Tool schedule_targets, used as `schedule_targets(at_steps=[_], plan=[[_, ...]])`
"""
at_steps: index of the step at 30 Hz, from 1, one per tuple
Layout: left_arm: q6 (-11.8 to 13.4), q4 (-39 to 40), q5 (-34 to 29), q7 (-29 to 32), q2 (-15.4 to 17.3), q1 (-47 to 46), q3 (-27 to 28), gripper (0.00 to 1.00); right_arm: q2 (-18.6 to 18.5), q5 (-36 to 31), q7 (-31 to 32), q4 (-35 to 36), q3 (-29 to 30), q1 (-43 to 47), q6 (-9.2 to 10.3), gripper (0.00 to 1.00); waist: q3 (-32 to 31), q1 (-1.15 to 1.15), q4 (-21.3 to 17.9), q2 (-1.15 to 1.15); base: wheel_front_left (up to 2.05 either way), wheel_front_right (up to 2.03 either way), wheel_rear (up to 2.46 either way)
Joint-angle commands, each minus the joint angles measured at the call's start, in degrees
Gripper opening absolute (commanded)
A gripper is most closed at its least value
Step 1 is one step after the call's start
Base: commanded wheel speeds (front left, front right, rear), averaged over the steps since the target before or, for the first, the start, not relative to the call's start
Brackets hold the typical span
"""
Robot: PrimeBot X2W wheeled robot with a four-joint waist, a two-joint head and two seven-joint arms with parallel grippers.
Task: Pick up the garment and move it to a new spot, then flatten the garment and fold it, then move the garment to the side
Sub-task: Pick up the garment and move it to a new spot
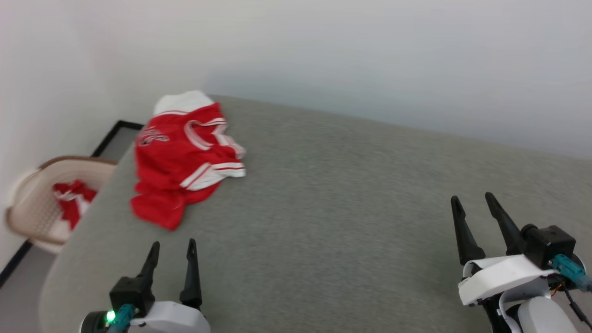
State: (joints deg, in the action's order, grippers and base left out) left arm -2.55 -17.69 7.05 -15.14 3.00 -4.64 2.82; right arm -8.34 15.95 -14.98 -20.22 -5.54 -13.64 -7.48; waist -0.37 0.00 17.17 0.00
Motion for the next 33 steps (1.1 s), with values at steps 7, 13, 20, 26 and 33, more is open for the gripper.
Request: schedule_targets(at_steps=[7, 13, 20, 26, 33], plan=[[1.58, 3.09, 0.66, 0.00, -0.04, 2.25, 2.17, 1.00, 0.81, 0.92, -0.28, -0.88, -5.86, -2.99, -0.03, 1.00, 0.32, 0.00, 12.18, 0.00, 0.00, 0.00, 0.00], [4.59, 8.04, 3.53, 0.00, -0.07, 5.06, 4.20, 1.00, 0.89, 3.46, -0.20, -3.92, -14.29, -8.70, -0.02, 1.00, 2.43, 0.00, 13.60, 0.00, 0.00, 0.00, 0.00], [6.90, 11.78, 5.64, 0.00, -0.06, 7.61, 3.14, 1.00, -0.18, 6.51, -0.18, -5.53, -18.57, -11.85, -0.02, 1.00, 3.33, 0.00, 13.74, 0.00, 0.00, 0.00, 0.00], [4.18, 9.85, 3.60, 0.00, -0.06, 4.74, 1.56, 1.00, -0.94, 7.67, -0.18, -4.49, -17.06, -10.10, -0.02, 1.00, 3.81, 0.00, 13.11, 0.00, 0.00, 0.00, 0.00], [-1.83, 1.18, 2.05, -0.01, 2.60, -6.84, -0.92, 1.00, -0.63, 6.95, -0.17, -0.85, -12.07, -5.34, -0.03, 1.00, 4.91, 0.00, 9.83, 0.00, 0.00, 0.00, 0.00]])
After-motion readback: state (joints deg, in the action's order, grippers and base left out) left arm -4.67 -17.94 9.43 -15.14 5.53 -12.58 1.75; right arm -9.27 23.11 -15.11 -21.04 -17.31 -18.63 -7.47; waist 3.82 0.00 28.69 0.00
